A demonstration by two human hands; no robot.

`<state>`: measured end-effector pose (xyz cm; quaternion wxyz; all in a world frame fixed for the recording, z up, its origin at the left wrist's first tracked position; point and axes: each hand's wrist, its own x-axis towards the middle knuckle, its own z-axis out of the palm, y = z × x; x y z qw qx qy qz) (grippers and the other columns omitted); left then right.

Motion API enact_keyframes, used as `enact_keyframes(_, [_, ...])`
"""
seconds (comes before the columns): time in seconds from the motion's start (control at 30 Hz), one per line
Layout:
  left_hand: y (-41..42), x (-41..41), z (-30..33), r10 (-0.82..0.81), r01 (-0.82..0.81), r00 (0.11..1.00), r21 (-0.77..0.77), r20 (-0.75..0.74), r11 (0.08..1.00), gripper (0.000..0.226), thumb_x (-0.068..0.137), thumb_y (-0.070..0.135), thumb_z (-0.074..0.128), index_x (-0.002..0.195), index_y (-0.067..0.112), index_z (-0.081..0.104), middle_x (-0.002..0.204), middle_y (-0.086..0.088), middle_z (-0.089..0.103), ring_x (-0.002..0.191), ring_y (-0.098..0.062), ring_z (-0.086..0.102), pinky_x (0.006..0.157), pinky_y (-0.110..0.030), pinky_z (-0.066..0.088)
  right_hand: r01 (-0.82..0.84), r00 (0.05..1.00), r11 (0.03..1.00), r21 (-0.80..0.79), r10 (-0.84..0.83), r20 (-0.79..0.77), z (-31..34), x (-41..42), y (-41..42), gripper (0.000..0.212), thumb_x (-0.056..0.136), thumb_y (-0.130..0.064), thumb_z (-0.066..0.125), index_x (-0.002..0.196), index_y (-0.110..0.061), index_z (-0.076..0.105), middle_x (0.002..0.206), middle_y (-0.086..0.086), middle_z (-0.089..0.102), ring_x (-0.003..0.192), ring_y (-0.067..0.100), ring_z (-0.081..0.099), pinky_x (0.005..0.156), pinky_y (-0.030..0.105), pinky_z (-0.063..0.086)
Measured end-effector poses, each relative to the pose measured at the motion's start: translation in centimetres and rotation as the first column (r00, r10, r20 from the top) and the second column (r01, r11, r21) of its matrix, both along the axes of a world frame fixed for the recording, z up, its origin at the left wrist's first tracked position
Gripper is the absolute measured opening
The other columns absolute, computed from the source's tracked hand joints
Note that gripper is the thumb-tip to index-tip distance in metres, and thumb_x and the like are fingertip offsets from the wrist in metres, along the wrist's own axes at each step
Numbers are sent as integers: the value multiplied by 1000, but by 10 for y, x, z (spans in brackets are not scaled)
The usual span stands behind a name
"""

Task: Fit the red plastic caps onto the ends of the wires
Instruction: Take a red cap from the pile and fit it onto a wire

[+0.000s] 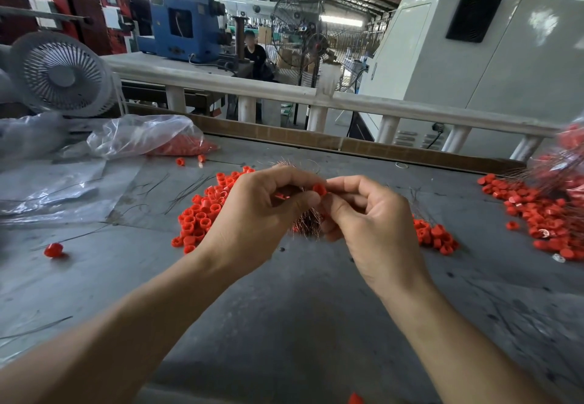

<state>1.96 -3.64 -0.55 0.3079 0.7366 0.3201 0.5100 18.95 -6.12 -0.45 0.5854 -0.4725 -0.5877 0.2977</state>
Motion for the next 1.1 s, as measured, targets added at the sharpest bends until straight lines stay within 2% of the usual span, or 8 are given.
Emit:
enact_keyframes(0.13, [6, -1, -1, 25, -16, 991, -66, 129, 998, 27, 94, 5, 69, 114, 22, 75, 95, -1, 78, 84, -18, 73, 77, -32, 61, 117, 993, 990, 84, -119, 18, 0, 2, 1, 14, 95, -12, 69, 94, -26, 75, 82, -3, 75, 75, 14, 71, 70, 35, 60])
enact_keyframes(0.23, [6, 0, 0, -4, 33, 976, -133, 218, 991, 27, 95, 0, 66, 113, 18, 75, 94, -7, 78, 79, -19, 72, 73, -30, 61, 119, 991, 982, 149, -127, 45, 2, 3, -3, 14, 96, -15, 69, 94, -27, 75, 82, -5, 74, 74, 12, 70, 68, 28, 59])
enact_keyframes(0.33, [6, 1, 1, -21, 70, 963, -176, 267, 982, 26, 94, 0, 65, 113, 16, 75, 94, -12, 77, 79, -19, 70, 74, -28, 61, 74, 991, 978, 193, -94, 97, 4, 1, -5, 13, 96, -12, 70, 93, -24, 75, 78, -7, 72, 69, 7, 65, 64, 18, 50])
enact_keyframes(0.5, [6, 1, 1, -57, 114, 962, -205, 266, 972, 29, 92, 4, 67, 118, 14, 73, 99, -14, 77, 83, -22, 69, 77, -32, 60, 58, 980, 971, 230, -99, 173, 6, -4, -7, 11, 95, -10, 71, 95, -20, 75, 82, -10, 73, 80, 12, 69, 71, 18, 53])
enact_keyframes(0.7, [6, 1, -1, -70, 127, 960, -198, 270, 972, 32, 87, 8, 71, 118, 16, 74, 99, -9, 77, 83, -18, 69, 76, -25, 57, 52, 980, 973, 225, -93, 175, 6, -5, -8, 10, 93, -10, 73, 90, -19, 75, 77, -8, 72, 75, 12, 69, 68, 18, 52])
enact_keyframes(0.87, [4, 2, 0, -68, 122, 961, -193, 268, 974, 36, 81, 17, 72, 117, 14, 74, 101, -9, 78, 90, -28, 73, 77, -27, 60, 62, 969, 972, 226, -112, 219, 6, -6, -8, 12, 93, -11, 73, 88, -21, 75, 75, -10, 71, 72, 8, 68, 64, 13, 49])
enact_keyframes(1.0, [3, 2, 2, -63, 124, 957, -201, 284, 972, 35, 78, 16, 74, 113, 15, 75, 96, -8, 78, 81, -16, 72, 72, -22, 57, 71, 968, 972, 222, -121, 222, 5, -5, -8, 12, 93, -11, 73, 87, -21, 75, 74, -11, 70, 71, 6, 67, 63, 11, 46])
enact_keyframes(1.1, [2, 2, 2, -61, 122, 956, -197, 288, 973, 34, 78, 16, 74, 111, 15, 75, 95, -11, 77, 81, -19, 71, 71, -23, 57, 70, 969, 973, 219, -118, 218, 6, -6, -8, 12, 93, -12, 72, 87, -22, 74, 73, -10, 70, 70, 7, 66, 62, 11, 46])
